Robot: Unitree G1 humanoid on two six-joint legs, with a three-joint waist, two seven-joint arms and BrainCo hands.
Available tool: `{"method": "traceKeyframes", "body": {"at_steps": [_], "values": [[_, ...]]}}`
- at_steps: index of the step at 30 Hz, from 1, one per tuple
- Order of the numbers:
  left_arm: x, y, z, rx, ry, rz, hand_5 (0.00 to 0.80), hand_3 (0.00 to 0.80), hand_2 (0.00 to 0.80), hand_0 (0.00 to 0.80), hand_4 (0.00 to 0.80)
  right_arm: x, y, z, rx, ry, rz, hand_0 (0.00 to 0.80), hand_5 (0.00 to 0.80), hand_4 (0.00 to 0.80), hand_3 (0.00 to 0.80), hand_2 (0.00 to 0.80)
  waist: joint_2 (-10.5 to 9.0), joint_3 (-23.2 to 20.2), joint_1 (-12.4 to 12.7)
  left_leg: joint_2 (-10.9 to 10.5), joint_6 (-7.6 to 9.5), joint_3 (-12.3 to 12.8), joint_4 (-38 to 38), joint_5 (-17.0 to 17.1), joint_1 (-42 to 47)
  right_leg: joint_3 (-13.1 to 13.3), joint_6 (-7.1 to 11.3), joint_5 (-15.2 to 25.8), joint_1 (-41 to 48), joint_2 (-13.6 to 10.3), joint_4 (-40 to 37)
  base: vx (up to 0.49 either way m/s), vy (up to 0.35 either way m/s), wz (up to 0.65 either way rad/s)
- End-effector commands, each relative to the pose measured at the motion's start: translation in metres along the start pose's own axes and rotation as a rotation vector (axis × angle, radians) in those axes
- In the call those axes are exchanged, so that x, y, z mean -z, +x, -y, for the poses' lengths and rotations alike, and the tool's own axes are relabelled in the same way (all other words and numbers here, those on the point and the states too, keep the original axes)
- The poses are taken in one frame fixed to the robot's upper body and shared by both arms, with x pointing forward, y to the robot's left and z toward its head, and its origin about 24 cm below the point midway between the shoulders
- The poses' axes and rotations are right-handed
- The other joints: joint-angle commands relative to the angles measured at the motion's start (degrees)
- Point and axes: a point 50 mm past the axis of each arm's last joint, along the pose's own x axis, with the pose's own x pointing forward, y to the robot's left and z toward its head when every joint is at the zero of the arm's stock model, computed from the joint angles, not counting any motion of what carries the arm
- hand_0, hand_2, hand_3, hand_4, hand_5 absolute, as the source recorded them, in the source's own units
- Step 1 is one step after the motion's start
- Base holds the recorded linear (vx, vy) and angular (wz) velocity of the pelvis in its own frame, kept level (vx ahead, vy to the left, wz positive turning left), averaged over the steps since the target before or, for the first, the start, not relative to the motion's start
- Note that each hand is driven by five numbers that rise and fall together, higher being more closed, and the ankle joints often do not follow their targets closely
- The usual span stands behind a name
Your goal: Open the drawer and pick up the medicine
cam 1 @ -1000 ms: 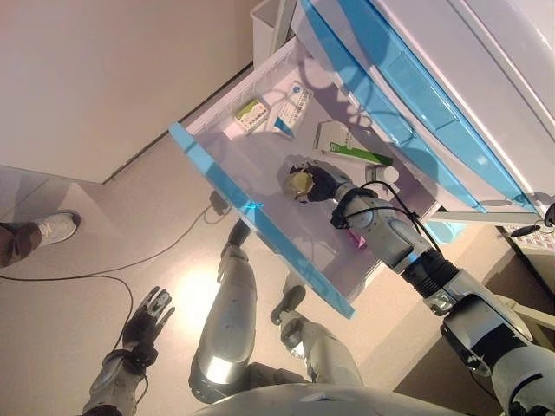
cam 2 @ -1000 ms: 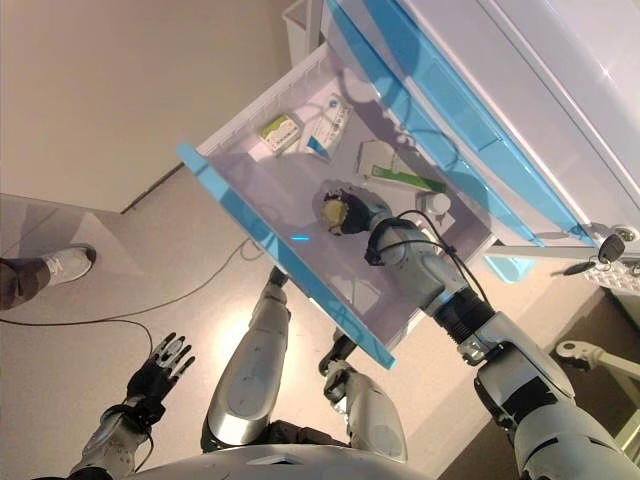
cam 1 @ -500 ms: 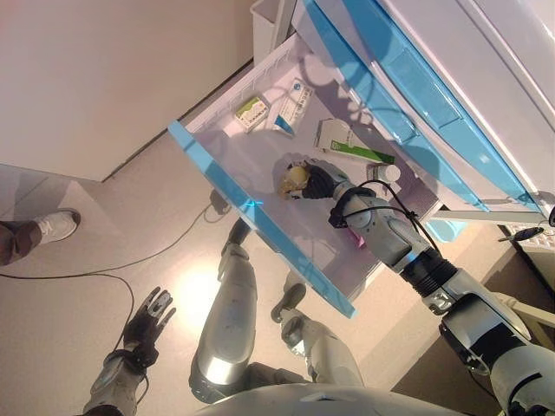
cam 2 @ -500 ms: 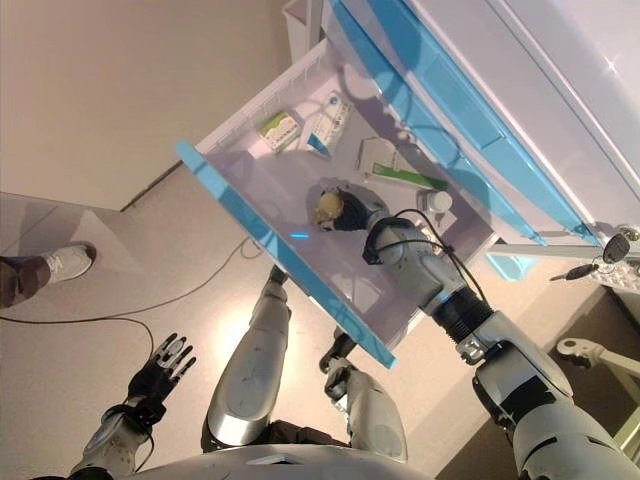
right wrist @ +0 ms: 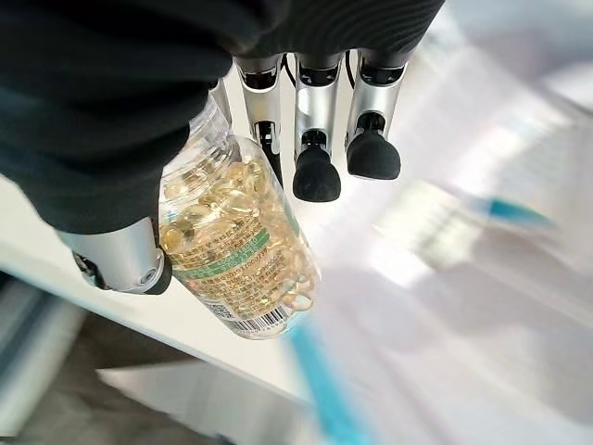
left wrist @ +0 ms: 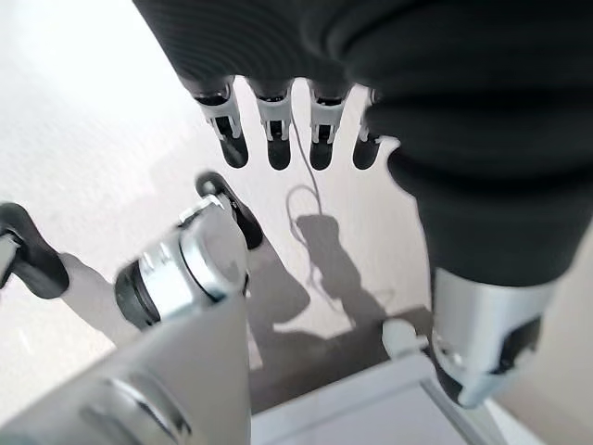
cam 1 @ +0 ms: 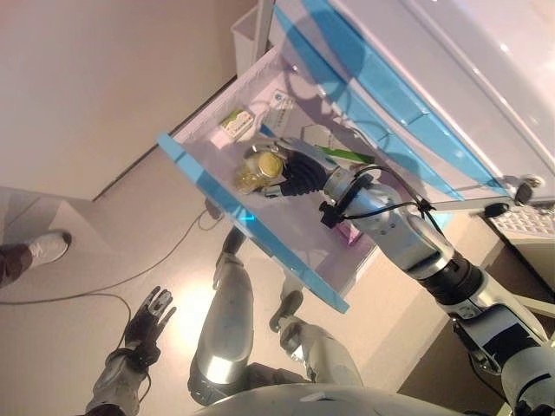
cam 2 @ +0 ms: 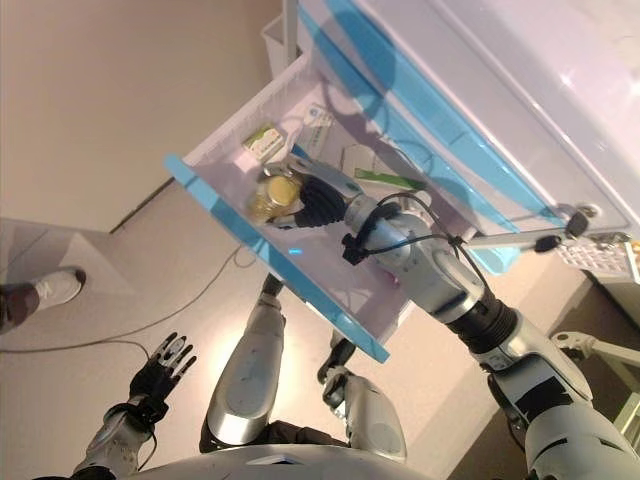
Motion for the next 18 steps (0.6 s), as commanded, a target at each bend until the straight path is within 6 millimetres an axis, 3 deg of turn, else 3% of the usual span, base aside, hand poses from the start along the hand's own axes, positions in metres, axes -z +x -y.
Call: {"method": "traceKeyframes", "body": {"at_steps": [1,9,14,18], "values": [[0.020,-0.018,-0.011,-0.039,0.027,-0.043,0.000,0.000,0.000,0.000,0.000,-0.041,-0.012,0.026,-0.011,0.004,0.225,0.800,0.800,0.800,0.800,0.800,0.11,-3.05,-1.19,-1.86,3.77,-1.52,-3.19,-5.08,5.21,2.16,2.00,6.94,-2.80,-2.07,1.88,0.065,-0.019,-0.09],[0.041,-0.026,-0.016,-0.083,0.038,-0.140,0.000,0.000,0.000,0.000,0.000,-0.058,-0.019,0.043,-0.046,0.231,0.305,0.800,0.800,0.800,0.800,0.800,0.12,-10.54,-3.09,-1.33,3.54,-0.15,-6.86,-4.65,10.87,3.19,1.63,6.96,0.55,-2.39,-0.40,0.093,-0.004,-0.15],[0.058,-0.030,-0.012,-0.107,0.033,-0.215,0.000,0.000,0.000,0.000,0.000,-0.049,-0.016,0.050,0.025,0.413,0.273,0.800,0.800,0.800,0.800,0.800,1.02,-15.11,-4.11,-1.23,3.34,0.40,-8.88,-4.40,14.32,3.61,1.48,7.26,2.72,-2.96,-1.97,0.141,0.045,-0.07],[0.069,-0.033,-0.009,-0.116,0.030,-0.261,0.000,0.000,0.000,0.000,0.000,-0.037,-0.009,0.065,0.178,0.513,0.234,0.800,0.800,0.800,0.800,0.800,1.98,-17.23,-4.43,-1.29,3.19,0.67,-9.54,-4.49,16.33,3.42,1.35,7.18,4.34,-3.51,-2.52,0.114,0.063,-0.04]]}}
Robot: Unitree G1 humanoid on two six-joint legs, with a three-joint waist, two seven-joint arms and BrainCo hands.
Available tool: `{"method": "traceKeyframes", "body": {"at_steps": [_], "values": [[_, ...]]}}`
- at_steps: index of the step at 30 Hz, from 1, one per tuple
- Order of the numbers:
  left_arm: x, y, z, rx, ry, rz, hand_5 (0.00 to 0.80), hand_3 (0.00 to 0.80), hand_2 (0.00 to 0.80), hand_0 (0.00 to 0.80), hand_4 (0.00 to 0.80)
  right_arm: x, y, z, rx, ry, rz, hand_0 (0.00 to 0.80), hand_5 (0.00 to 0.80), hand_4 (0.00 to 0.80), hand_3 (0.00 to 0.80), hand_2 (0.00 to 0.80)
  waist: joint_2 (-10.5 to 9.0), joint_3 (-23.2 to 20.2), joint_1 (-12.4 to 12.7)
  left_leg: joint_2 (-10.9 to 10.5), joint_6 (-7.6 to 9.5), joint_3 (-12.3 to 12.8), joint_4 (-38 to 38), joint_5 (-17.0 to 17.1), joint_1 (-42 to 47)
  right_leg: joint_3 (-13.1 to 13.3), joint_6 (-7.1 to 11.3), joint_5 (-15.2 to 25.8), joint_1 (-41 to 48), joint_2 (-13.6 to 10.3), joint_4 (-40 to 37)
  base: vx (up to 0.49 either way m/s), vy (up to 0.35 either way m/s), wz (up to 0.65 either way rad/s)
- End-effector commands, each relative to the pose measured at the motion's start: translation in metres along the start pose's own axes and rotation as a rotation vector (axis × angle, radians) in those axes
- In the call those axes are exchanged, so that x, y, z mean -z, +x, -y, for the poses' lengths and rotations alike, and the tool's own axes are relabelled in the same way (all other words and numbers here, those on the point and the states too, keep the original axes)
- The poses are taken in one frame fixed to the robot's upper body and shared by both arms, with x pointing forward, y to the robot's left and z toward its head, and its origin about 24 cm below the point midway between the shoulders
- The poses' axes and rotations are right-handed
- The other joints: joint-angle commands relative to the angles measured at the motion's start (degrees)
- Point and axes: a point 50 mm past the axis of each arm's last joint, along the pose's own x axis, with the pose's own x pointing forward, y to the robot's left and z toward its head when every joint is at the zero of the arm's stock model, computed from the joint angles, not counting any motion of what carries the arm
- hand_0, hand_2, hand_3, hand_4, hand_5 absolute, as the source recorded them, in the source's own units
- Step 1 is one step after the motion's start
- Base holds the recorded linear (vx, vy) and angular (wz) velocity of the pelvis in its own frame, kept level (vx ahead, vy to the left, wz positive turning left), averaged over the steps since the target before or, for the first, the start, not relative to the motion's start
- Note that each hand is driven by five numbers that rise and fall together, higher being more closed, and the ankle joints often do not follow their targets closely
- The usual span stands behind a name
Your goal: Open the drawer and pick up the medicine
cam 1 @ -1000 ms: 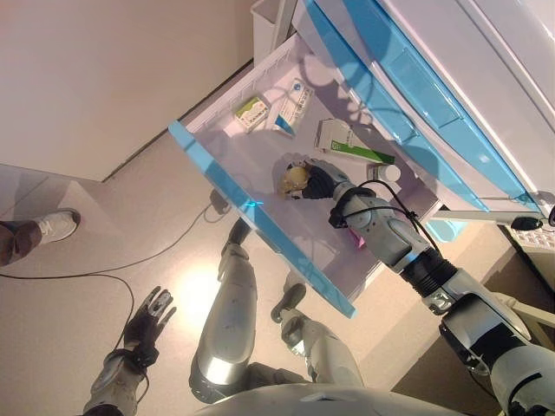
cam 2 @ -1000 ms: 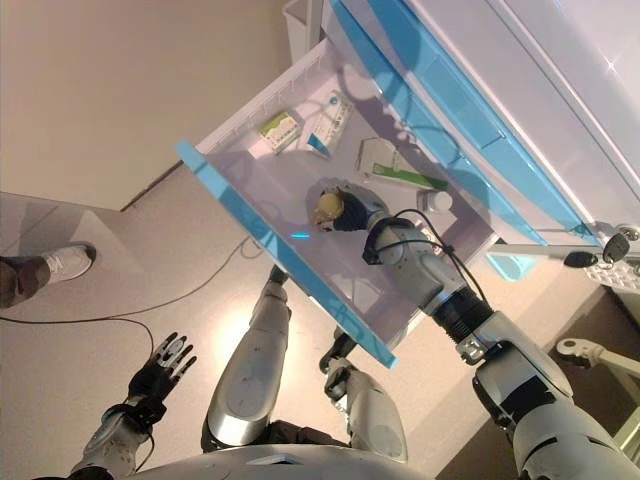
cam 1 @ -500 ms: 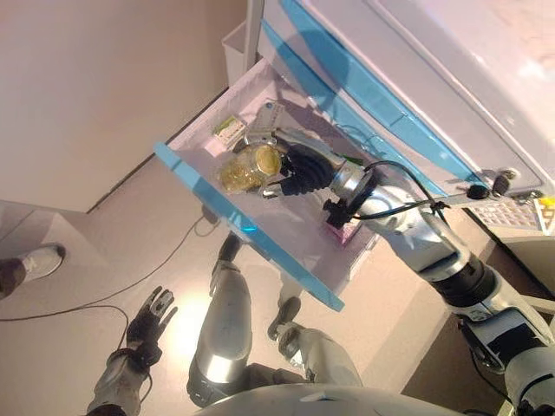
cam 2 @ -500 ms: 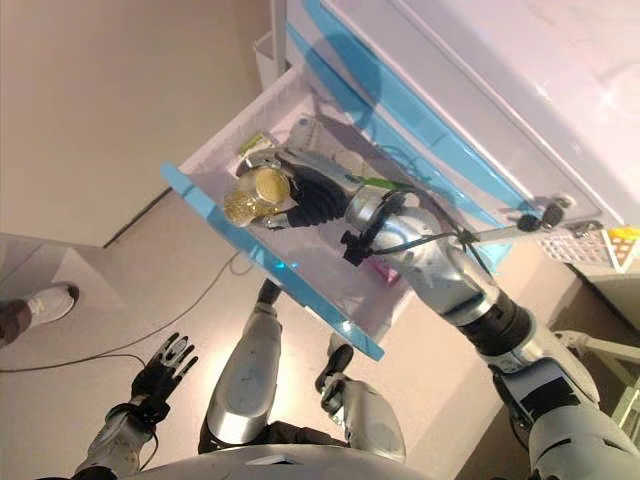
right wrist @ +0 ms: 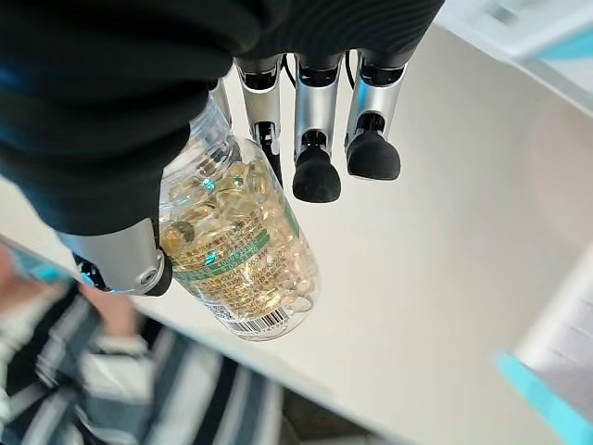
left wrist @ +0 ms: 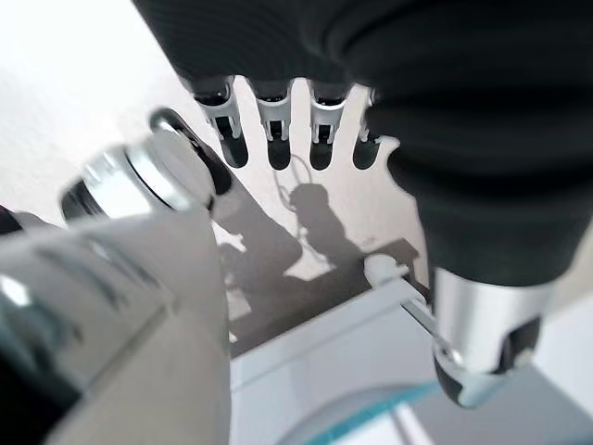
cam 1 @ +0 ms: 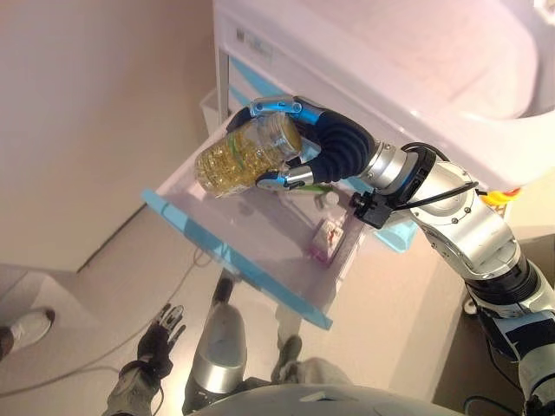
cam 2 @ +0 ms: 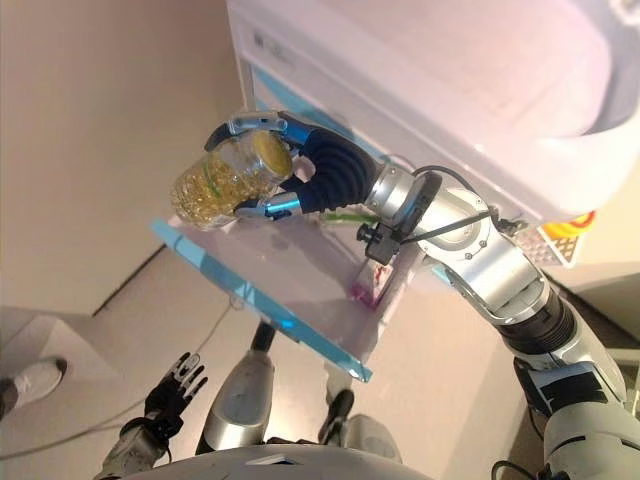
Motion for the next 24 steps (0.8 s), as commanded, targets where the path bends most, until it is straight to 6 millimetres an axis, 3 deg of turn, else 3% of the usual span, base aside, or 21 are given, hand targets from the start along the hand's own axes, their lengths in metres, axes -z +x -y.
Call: {"method": "traceKeyframes", "body": {"at_steps": [1,8,16,21,24], "values": [[0.032,-0.019,-0.013,-0.047,0.044,-0.122,0.000,0.000,0.000,0.000,0.000,-0.015,0.004,0.029,0.215,0.029,0.090,0.800,0.800,0.800,0.800,0.800,3.08,-5.57,0.09,0.49,2.07,-2.75,-6.60,-2.86,7.82,0.25,0.45,6.17,-2.91,-1.34,1.76,0.128,0.076,-0.05],[0.046,-0.033,-0.028,-0.096,0.047,-0.185,0.000,0.000,0.000,0.000,0.000,-0.009,-0.007,0.094,0.603,-0.024,-0.012,0.800,0.800,0.800,0.800,0.800,4.11,-7.65,0.56,0.05,2.26,-3.13,-7.77,-2.85,10.64,-0.94,0.61,6.01,-0.67,-1.99,1.51,0.105,0.066,0.02],[0.052,-0.039,-0.035,-0.137,0.025,-0.213,0.000,0.000,0.000,0.000,0.000,0.005,-0.022,0.150,0.920,-0.093,-0.194,0.800,0.800,0.800,0.800,0.800,4.50,-9.40,0.90,-0.53,2.53,-2.91,-7.96,-2.47,11.21,-2.38,0.84,6.29,0.14,-2.95,1.30,0.051,0.058,0.04],[0.050,-0.036,-0.035,-0.144,0.027,-0.232,0.000,0.000,0.000,0.000,0.000,0.007,-0.045,0.200,1.082,-0.395,-0.484,0.800,0.800,0.800,0.800,0.800,4.56,-9.89,1.49,-0.93,2.67,-2.85,-7.22,-2.60,11.14,-3.23,0.78,6.24,0.27,-3.61,1.98,0.035,0.052,0.08],[0.046,-0.036,-0.039,-0.155,0.033,-0.236,0.000,0.000,0.000,0.000,0.000,0.008,-0.059,0.224,1.059,-0.553,-0.693,0.800,0.800,0.800,0.800,0.800,4.07,-9.92,1.95,-1.09,2.66,-2.95,-6.86,-2.57,11.05,-3.54,0.88,6.47,0.36,-3.82,2.13,0.022,0.014,0.00]]}}
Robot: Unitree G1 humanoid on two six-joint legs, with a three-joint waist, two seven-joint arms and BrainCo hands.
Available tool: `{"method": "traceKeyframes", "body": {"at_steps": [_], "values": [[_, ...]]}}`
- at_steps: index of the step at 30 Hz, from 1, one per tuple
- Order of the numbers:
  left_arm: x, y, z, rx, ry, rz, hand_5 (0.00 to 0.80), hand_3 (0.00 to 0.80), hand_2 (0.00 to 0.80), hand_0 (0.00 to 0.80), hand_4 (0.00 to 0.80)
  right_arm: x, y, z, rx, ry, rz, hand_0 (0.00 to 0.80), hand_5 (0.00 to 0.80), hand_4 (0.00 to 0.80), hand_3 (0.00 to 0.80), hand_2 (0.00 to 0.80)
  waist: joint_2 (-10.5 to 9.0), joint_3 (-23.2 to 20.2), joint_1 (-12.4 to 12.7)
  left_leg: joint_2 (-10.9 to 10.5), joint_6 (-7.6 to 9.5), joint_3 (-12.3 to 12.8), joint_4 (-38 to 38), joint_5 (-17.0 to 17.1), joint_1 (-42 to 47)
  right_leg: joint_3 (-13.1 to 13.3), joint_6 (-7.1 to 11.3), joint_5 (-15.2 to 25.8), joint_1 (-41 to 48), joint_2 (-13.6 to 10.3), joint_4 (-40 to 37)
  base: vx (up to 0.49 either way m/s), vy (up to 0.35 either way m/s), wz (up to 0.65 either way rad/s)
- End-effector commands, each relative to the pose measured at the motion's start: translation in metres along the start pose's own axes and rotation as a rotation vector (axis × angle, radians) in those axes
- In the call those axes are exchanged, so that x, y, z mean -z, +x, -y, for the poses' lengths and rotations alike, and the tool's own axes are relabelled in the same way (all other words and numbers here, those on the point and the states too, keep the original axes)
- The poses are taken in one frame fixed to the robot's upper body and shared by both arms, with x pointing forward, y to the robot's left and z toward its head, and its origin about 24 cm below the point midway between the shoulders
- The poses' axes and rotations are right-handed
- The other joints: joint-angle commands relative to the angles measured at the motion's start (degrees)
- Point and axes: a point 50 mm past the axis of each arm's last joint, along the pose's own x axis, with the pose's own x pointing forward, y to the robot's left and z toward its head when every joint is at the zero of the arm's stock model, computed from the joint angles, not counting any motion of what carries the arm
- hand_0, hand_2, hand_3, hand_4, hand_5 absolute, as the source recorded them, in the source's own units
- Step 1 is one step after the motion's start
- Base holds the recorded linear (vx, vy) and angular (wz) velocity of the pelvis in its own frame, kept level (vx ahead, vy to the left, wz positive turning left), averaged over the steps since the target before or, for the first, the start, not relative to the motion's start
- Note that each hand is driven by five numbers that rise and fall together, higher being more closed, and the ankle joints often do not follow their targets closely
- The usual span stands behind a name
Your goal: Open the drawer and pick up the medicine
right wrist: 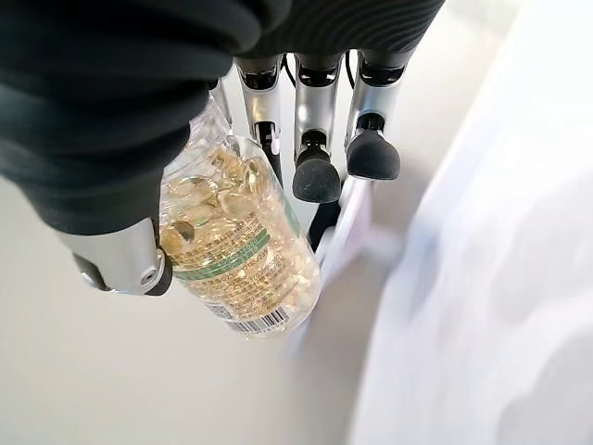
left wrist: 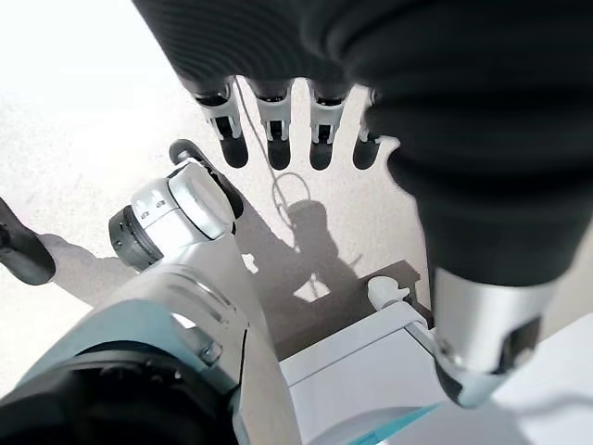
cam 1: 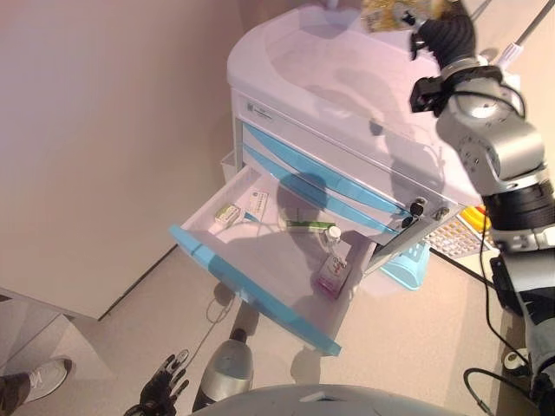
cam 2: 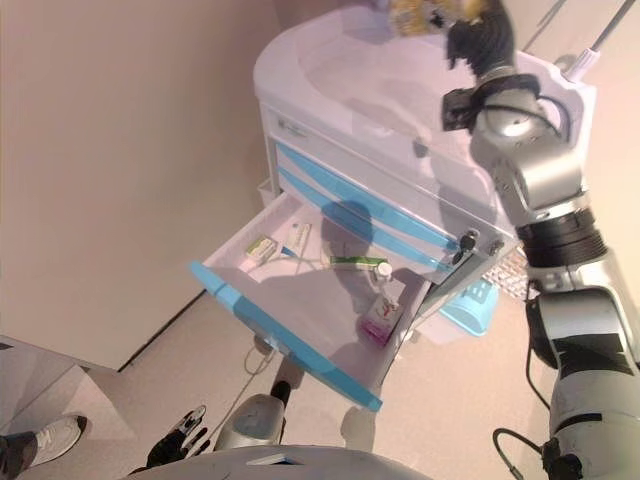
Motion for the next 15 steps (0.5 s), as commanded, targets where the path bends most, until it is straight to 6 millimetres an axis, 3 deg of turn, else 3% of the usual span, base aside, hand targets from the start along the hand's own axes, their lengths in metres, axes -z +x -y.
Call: {"method": "traceKeyframes", "body": {"at_steps": [1,7,11,15], "values": [[-0.003,-0.005,-0.016,-0.039,0.052,-0.029,0.000,0.000,0.000,0.000,0.000,-0.036,0.016,0.040,0.080,-0.246,0.062,0.800,0.800,0.800,0.800,0.800,-0.21,-3.05,1.67,0.36,1.84,-2.00,-4.56,-3.60,7.59,-1.78,0.81,6.52,-3.45,-2.63,3.25,0.000,0.000,0.00],[-0.015,-0.006,-0.022,-0.057,0.063,-0.024,0.000,0.000,0.000,0.000,0.000,-0.026,0.030,0.050,-0.032,-0.595,-0.082,0.800,0.800,0.800,0.800,0.800,-1.14,-2.46,2.47,0.62,1.80,-2.02,-4.63,-3.24,7.32,-2.20,0.93,6.95,-3.81,-3.02,3.46,0.000,0.000,0.00],[-0.023,-0.005,-0.024,-0.063,0.063,-0.017,0.000,0.000,0.000,0.000,0.000,-0.018,0.032,0.051,-0.125,-0.719,-0.147,0.800,0.800,0.800,0.800,0.800,-1.49,-1.93,2.81,0.74,1.85,-2.10,-4.55,-3.21,6.84,-2.50,1.06,7.02,-4.19,-3.21,3.58,-0.010,-0.005,0.02],[-0.028,-0.005,-0.025,-0.057,0.066,-0.009,0.000,0.000,0.000,0.000,0.000,-0.006,0.032,0.046,-0.211,-0.732,-0.205,0.800,0.800,0.800,0.800,0.800,-1.63,-1.23,3.31,0.73,1.92,-2.44,-4.21,-3.24,6.30,-2.68,1.13,7.11,-4.49,-3.38,3.74,-0.019,-0.007,0.04]]}}
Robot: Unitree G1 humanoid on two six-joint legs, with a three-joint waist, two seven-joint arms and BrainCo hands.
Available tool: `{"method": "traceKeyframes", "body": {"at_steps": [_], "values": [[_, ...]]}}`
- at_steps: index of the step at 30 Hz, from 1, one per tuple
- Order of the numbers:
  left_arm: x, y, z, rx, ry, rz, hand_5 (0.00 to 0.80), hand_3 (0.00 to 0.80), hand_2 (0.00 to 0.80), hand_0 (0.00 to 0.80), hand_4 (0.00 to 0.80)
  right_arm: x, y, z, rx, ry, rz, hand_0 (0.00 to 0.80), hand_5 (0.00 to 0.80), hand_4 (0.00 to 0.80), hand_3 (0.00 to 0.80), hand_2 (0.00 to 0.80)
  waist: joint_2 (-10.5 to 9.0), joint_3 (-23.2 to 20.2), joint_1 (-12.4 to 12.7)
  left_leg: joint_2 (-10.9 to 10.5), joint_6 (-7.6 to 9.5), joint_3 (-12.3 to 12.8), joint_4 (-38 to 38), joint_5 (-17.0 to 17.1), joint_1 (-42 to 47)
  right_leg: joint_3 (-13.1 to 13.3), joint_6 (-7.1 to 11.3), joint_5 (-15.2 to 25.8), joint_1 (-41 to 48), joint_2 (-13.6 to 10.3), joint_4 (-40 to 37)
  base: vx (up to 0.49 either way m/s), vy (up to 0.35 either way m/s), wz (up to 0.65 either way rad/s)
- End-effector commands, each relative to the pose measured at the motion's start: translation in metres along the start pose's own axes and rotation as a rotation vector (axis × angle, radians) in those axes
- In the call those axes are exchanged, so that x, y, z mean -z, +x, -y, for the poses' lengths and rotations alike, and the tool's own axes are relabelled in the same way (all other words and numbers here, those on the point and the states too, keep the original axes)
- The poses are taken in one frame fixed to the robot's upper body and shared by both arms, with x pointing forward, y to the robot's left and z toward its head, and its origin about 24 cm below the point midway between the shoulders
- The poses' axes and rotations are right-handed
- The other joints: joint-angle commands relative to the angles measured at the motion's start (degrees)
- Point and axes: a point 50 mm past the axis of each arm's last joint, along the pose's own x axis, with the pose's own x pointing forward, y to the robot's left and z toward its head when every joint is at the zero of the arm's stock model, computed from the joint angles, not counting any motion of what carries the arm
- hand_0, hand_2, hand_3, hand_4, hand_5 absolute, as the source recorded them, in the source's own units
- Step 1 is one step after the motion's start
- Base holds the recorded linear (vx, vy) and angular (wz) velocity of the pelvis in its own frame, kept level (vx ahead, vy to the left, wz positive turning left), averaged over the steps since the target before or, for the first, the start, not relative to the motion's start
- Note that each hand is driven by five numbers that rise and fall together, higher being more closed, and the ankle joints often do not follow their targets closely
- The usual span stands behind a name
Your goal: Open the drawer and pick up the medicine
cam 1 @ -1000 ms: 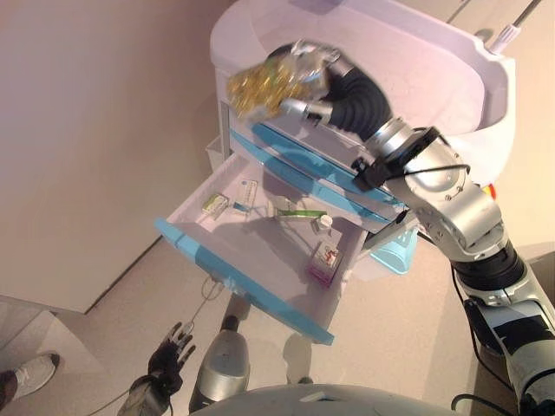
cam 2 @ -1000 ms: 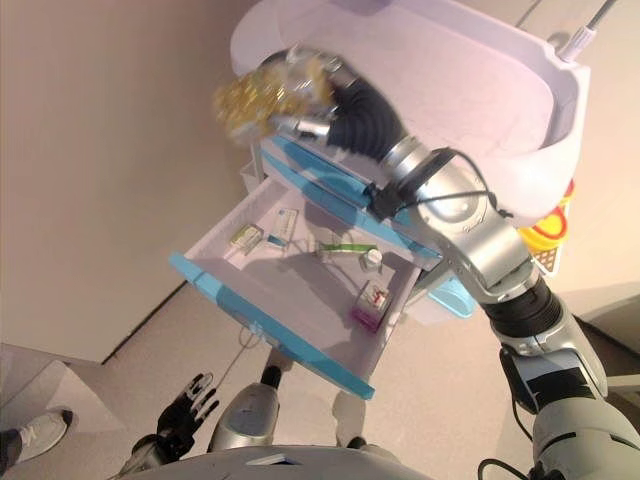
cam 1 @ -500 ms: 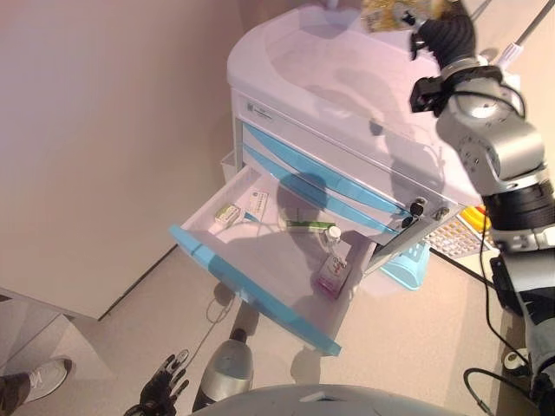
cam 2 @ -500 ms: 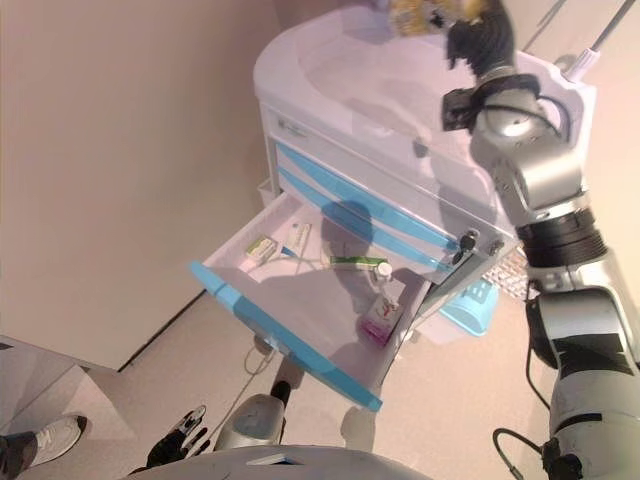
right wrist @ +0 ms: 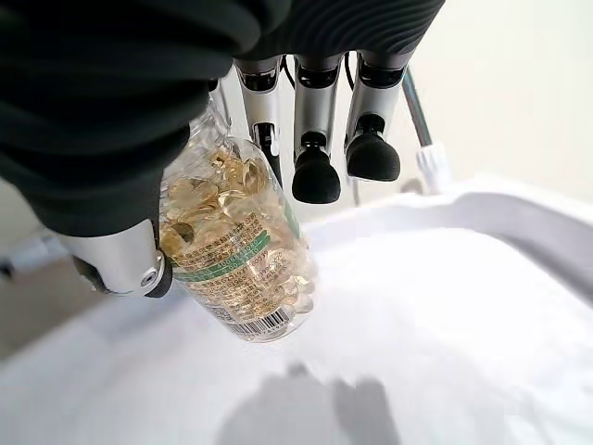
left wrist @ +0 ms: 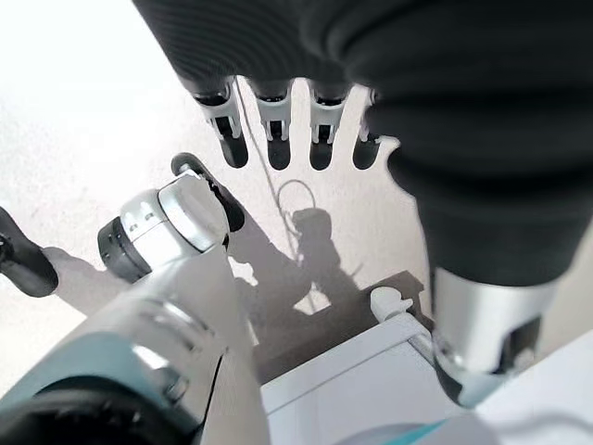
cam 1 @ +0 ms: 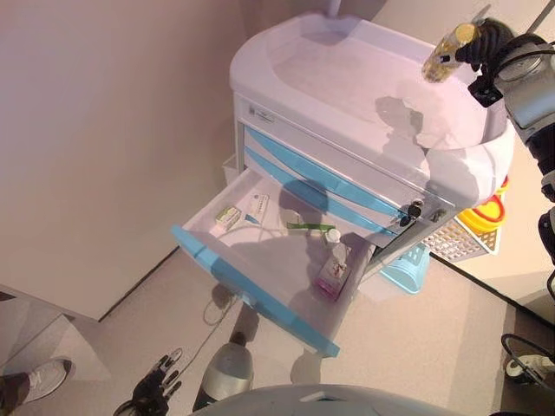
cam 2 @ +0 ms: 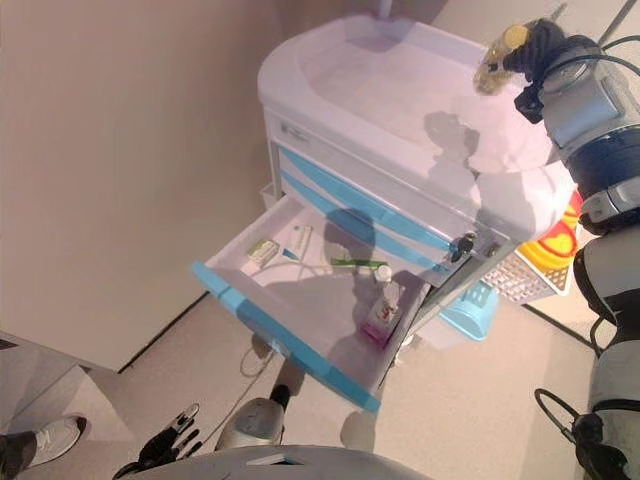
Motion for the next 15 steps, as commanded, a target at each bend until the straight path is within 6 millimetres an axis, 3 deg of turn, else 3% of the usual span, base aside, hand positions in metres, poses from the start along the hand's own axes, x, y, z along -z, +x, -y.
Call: {"method": "traceKeyframes", "body": {"at_steps": [1,15], "values": [[-0.015,-0.005,-0.014,-0.018,0.056,0.017,0.000,0.000,0.000,0.000,0.000,-0.017,-0.010,0.039,0.071,-0.068,0.066,0.800,0.800,0.800,0.800,0.800,-1.58,-0.90,2.15,0.39,2.47,-1.35,-0.86,-5.06,4.25,-1.94,0.87,6.93,-5.39,-3.48,4.47,0.000,0.000,0.00],[-0.015,-0.005,-0.010,0.015,0.083,0.016,0.000,0.000,0.000,0.000,0.000,0.020,0.008,-0.008,-0.068,0.034,0.003,0.800,0.800,0.800,0.800,0.800,-0.68,0.69,3.85,0.05,2.70,-2.25,0.07,-5.23,3.38,-2.43,1.04,6.60,-5.36,-3.78,4.94,0.000,0.000,0.00]]}}
